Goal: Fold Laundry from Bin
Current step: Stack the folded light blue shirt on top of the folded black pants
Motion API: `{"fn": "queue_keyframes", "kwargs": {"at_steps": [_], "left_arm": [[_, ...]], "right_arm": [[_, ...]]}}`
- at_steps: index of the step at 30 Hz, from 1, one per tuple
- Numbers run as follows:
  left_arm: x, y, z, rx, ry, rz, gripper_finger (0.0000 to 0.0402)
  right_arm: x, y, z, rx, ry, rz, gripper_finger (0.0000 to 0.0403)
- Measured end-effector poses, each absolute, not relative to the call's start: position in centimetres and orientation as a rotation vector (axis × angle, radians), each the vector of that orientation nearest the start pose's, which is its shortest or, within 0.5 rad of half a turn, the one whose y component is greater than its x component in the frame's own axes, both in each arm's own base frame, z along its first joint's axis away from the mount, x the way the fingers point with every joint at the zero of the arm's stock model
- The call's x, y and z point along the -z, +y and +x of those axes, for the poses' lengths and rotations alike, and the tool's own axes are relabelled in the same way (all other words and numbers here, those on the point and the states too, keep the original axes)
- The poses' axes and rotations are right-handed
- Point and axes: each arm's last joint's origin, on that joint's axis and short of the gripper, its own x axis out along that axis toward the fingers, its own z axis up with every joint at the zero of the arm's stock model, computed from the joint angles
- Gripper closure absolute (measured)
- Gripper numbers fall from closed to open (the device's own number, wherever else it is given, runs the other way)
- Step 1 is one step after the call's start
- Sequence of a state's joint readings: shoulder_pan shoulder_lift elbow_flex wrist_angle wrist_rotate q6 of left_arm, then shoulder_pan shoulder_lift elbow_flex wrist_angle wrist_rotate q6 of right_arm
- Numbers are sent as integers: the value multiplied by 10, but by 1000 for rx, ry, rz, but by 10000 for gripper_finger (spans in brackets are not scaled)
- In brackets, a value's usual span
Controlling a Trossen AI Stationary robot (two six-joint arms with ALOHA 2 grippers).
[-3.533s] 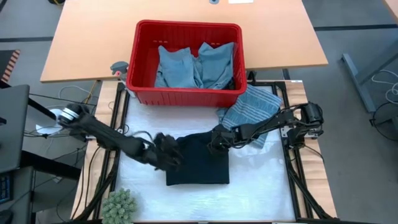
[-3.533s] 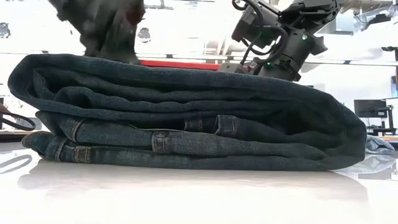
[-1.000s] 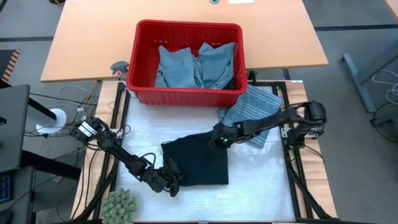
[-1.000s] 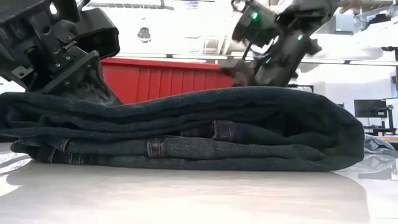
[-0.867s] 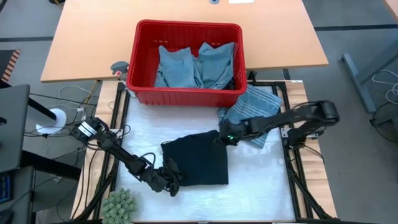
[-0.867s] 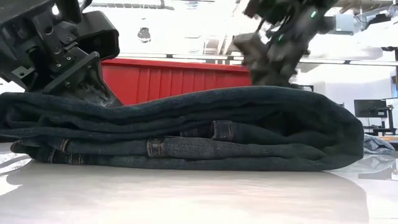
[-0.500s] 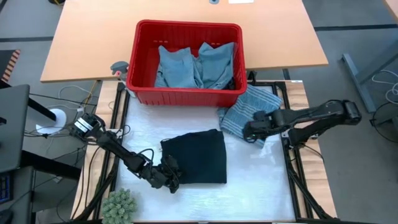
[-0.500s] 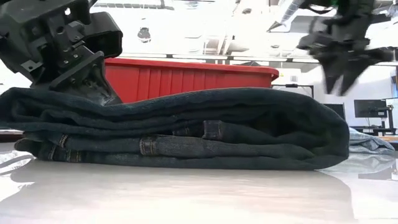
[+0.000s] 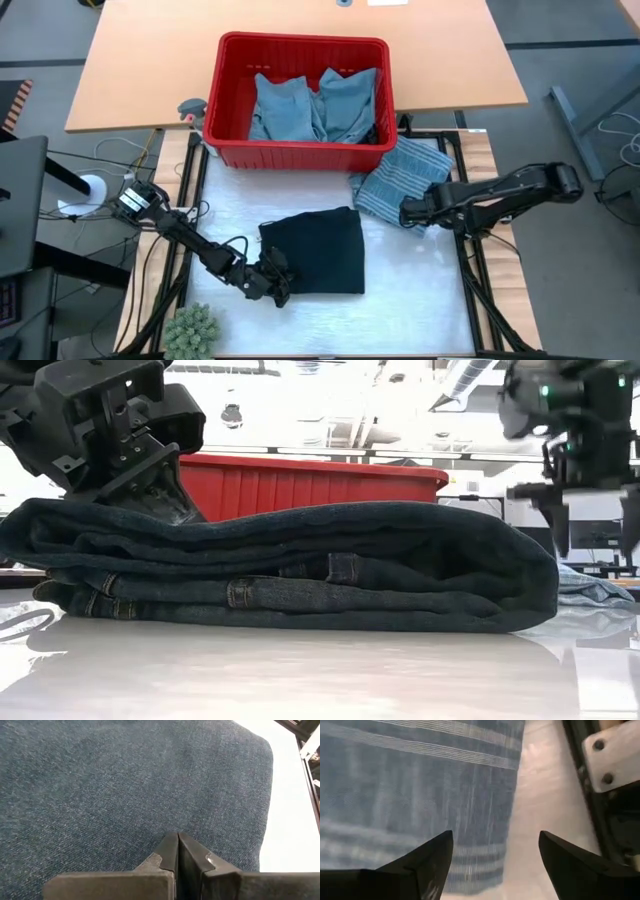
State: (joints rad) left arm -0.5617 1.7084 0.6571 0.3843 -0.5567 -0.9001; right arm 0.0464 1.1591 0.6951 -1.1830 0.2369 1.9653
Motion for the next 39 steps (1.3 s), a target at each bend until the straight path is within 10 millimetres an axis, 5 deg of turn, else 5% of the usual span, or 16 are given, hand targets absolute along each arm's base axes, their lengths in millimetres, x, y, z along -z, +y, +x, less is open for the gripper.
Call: {"fn": "queue_keyframes", "kwargs": {"at_steps": [11, 20, 28, 33, 39], "left_arm": [[-126, -149, 265, -216, 526, -531, 402], [-126, -151, 264, -192, 536, -524, 401], [-126, -151, 264, -185, 540, -517, 401], [-126, -151, 264, -164, 548, -478, 401], [-126, -149, 266, -164, 547, -447, 402]], "right_arm": [[-176, -26, 169, 1753, 793, 1326, 82], [-145, -30, 186, 1970, 753, 1462, 82], [-120, -31, 200, 2019, 776, 1409, 90], [-118, -33, 203, 1979, 802, 1415, 167], [-119, -34, 207, 1883, 854, 1394, 360]]}}
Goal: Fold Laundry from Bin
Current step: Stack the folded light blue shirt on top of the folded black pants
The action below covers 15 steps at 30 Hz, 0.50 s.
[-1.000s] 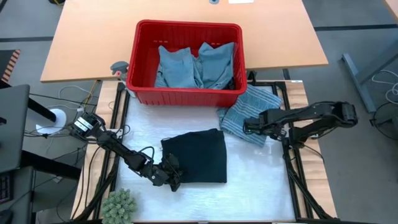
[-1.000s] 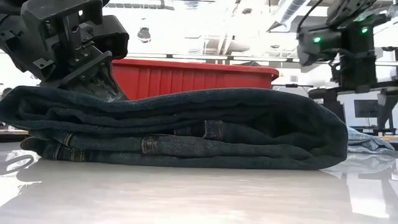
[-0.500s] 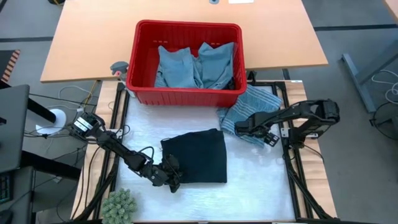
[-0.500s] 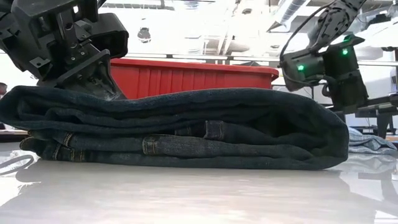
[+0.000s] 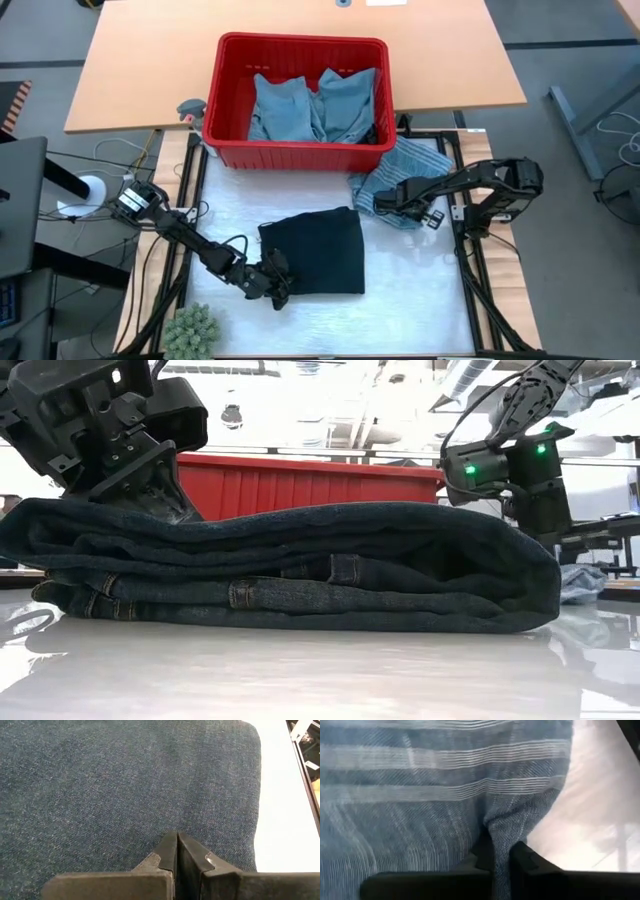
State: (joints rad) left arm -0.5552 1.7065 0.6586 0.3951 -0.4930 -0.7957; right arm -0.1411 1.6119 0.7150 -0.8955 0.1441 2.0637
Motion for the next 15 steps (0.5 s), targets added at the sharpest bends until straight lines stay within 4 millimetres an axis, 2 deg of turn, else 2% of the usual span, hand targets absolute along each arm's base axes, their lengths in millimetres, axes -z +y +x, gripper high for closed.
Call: {"fn": "queue_keyframes", "kwargs": {"at_steps": [3, 7, 12, 15], "left_arm": [[-126, -148, 266, -161, 547, -436, 401], [-126, -148, 266, -161, 547, -434, 401], [-128, -148, 267, -164, 526, -407, 402], [-128, -146, 268, -169, 519, -408, 401]], "right_arm": [[-123, -34, 211, 1818, 937, 1369, 362], [-141, -29, 224, 1638, 979, 1506, 362], [-172, -19, 229, 1570, 814, 1597, 362], [-178, -10, 223, 1641, 719, 1574, 362]]}}
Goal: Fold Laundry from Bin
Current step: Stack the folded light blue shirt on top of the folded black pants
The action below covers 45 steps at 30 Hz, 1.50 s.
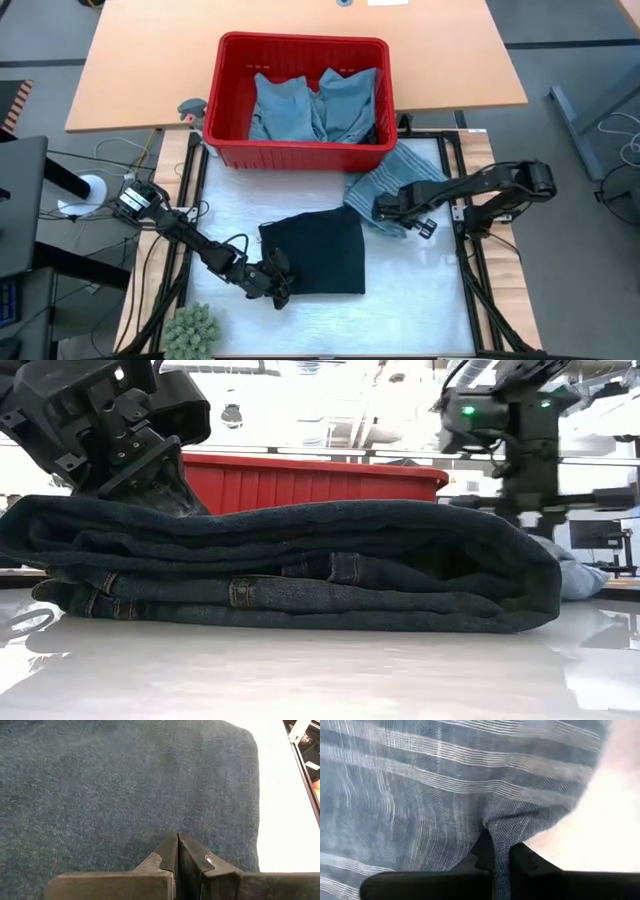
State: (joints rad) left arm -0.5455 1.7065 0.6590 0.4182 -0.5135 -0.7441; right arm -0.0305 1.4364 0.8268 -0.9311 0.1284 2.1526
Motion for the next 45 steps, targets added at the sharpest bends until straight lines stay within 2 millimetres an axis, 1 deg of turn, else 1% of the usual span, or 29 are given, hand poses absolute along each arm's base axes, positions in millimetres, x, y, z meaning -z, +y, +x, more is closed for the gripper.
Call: {"fn": "queue_keyframes", "kwargs": {"at_steps": [1, 3, 4, 8, 10, 13, 16, 19, 24, 27, 30, 33, 35, 38, 42, 45], "left_arm": [[-128, -146, 269, -166, 521, -410, 402], [-127, -146, 268, -158, 537, -412, 401], [-127, -146, 268, -151, 549, -417, 401], [-124, -145, 266, -157, 588, -440, 401], [-122, -145, 264, -163, 619, -450, 402], [-119, -143, 260, -177, 693, -478, 401], [-113, -142, 253, -214, 795, -503, 401], [-109, -144, 244, -263, 878, -514, 401], [-108, -147, 236, -314, 909, -560, 401], [-109, -146, 234, -337, 926, -618, 401], [-111, -146, 233, -343, 952, -661, 401], [-117, -146, 227, -355, 990, -711, 401], [-123, -143, 220, -372, 1026, -738, 401], [-136, -136, 207, -399, 1073, -763, 401], [-157, -125, 191, -434, 1075, -765, 401], [-172, -116, 180, -470, 1045, -764, 400]], "right_arm": [[-178, -8, 221, 1650, 703, 1551, 362], [-181, -3, 222, 1603, 698, 1539, 360], [-182, 0, 224, 1569, 703, 1538, 350], [-177, 12, 237, 1468, 675, 1601, 286], [-172, 19, 248, 1399, 643, 1633, 268], [-166, 27, 262, 1266, 638, 1593, 256], [-166, 37, 266, 1148, 693, 1524, 254], [-175, 53, 262, 1104, 771, 1449, 256], [-201, 78, 245, 1116, 906, 1307, 261], [-217, 89, 237, 1123, 936, 1224, 262], [-226, 96, 234, 1079, 984, 1149, 262], [-227, 103, 233, 997, 1022, 1085, 258], [-226, 107, 230, 986, 1035, 1065, 254], [-221, 108, 227, 984, 1049, 1043, 242], [-212, 104, 227, 985, 1054, 1035, 207], [-210, 104, 233, 903, 1049, 1031, 175]]}}
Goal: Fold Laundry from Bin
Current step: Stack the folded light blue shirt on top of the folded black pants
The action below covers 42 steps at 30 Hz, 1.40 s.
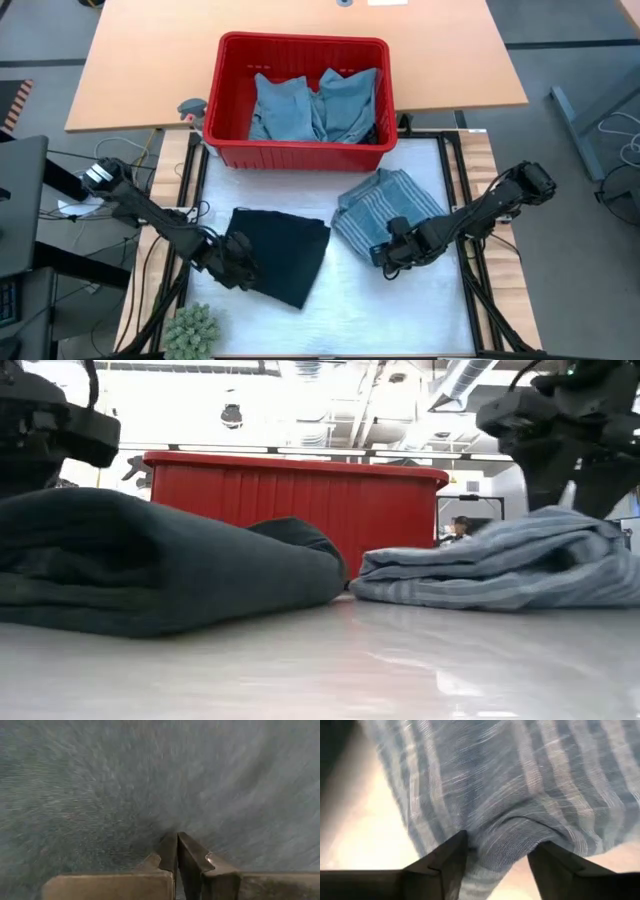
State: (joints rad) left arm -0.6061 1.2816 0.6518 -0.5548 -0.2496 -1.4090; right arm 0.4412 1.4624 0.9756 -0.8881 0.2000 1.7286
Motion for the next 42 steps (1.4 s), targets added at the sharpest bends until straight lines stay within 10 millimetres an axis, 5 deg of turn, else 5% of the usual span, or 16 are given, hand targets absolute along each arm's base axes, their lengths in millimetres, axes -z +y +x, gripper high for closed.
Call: {"fn": "queue_keyframes", "kwargs": {"at_steps": [5, 11, 15, 19, 23, 28, 32, 36, 42], "left_arm": [[-191, -106, 166, -448, 1031, -778, 371], [-203, -100, 154, -400, 1068, -827, 290], [-219, -102, 160, -369, 878, -1013, 243], [-251, -104, 178, -292, 423, -1181, 223], [-262, -105, 201, -234, 201, -1175, 222], [-256, -102, 232, -191, 148, -1162, 222], [-254, -89, 255, -294, 146, -1086, 223], [-265, -66, 288, -350, 118, -975, 223], [-278, -14, 344, -338, 214, -839, 223]], "right_arm": [[-213, 104, 243, 775, 1018, 1003, 141], [-213, 107, 245, 630, 1120, 951, 137], [-213, 114, 243, 521, 1197, 929, 137], [-216, 118, 248, 435, 1159, 918, 137], [-222, 115, 251, 377, 1162, 893, 137], [-253, 99, 241, 434, 1128, 728, 137], [-266, 69, 223, 739, 1119, 616, 137], [-263, 41, 216, 997, 1080, 632, 137], [-234, 15, 221, 1131, 1107, 626, 137]]}}
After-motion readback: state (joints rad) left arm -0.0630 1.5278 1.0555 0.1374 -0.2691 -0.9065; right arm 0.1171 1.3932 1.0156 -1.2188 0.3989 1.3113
